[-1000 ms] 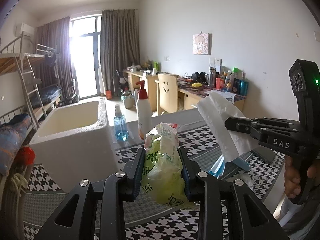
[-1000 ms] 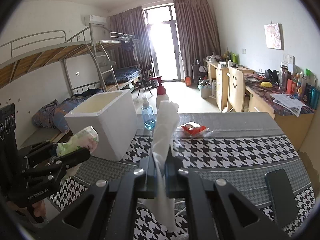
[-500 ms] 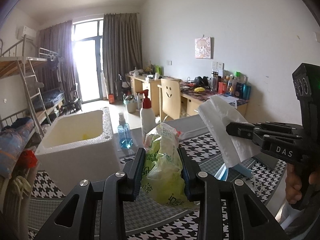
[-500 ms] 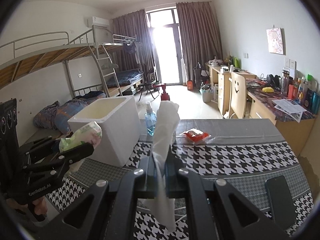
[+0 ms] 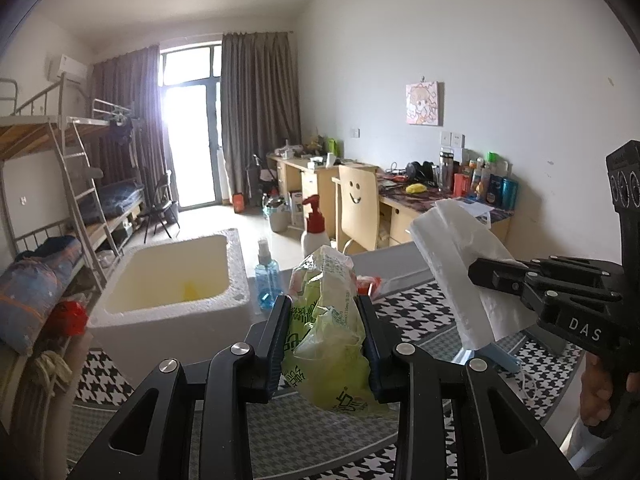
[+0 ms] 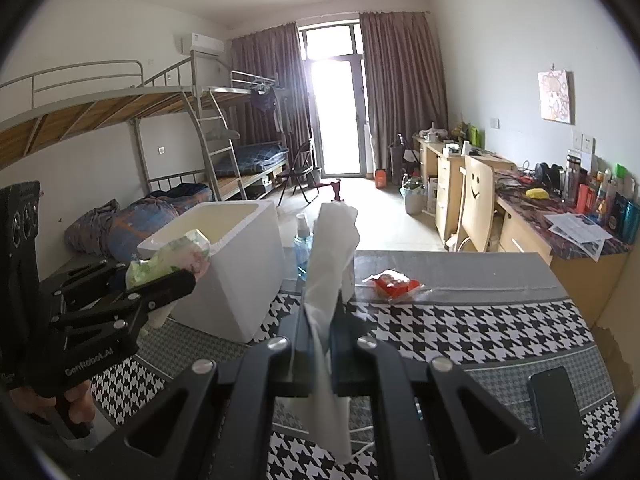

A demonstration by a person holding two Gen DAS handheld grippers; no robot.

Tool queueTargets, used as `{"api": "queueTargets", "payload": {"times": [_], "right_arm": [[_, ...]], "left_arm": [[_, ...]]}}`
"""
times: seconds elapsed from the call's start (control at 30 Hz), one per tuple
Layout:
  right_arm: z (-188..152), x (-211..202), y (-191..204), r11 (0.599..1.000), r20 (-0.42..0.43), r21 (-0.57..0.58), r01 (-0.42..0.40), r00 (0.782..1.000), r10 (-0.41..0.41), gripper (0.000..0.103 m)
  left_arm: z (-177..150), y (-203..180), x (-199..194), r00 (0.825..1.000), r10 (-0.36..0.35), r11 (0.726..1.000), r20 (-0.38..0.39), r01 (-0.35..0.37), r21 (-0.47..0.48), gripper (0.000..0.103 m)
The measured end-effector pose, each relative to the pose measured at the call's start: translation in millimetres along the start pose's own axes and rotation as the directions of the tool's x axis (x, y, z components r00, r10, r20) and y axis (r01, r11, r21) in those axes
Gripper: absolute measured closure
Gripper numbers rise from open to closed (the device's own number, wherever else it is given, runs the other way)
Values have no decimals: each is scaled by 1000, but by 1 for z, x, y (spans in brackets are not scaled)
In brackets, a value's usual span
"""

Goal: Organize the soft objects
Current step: 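Carry the green bag with the left tool while the right tool carries the white tissue toward the foam box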

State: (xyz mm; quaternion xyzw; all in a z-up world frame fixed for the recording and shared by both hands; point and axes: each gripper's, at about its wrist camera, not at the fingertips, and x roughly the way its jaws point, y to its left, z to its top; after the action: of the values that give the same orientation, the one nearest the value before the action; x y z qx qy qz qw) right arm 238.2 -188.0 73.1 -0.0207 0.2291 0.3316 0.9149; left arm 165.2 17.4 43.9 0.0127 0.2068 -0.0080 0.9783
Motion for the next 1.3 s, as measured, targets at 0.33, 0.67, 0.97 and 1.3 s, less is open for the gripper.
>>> {"api": "queueTargets", "payload": {"times": [0.33, 0.67, 0.97, 1.3], "right_arm": [[13, 4, 2, 1000, 16, -10, -2, 1000, 2, 94], [22, 8, 4, 1000, 16, -15, -9, 1000, 9, 94], [29, 9, 6, 1000, 22, -30, -9, 1000, 9, 94], [37, 14, 9, 998, 30, -57, 1, 1000, 1, 94]], "left_arm": [[12, 10, 0, 999, 22, 1000, 32, -22, -1, 68], [23, 17, 0, 998, 35, 999, 50, -35, -8, 68], [30, 22, 1, 996, 53, 999, 72, -53, 1, 68], [33, 29, 6, 994, 80, 997, 73, -81, 4, 68]]}}
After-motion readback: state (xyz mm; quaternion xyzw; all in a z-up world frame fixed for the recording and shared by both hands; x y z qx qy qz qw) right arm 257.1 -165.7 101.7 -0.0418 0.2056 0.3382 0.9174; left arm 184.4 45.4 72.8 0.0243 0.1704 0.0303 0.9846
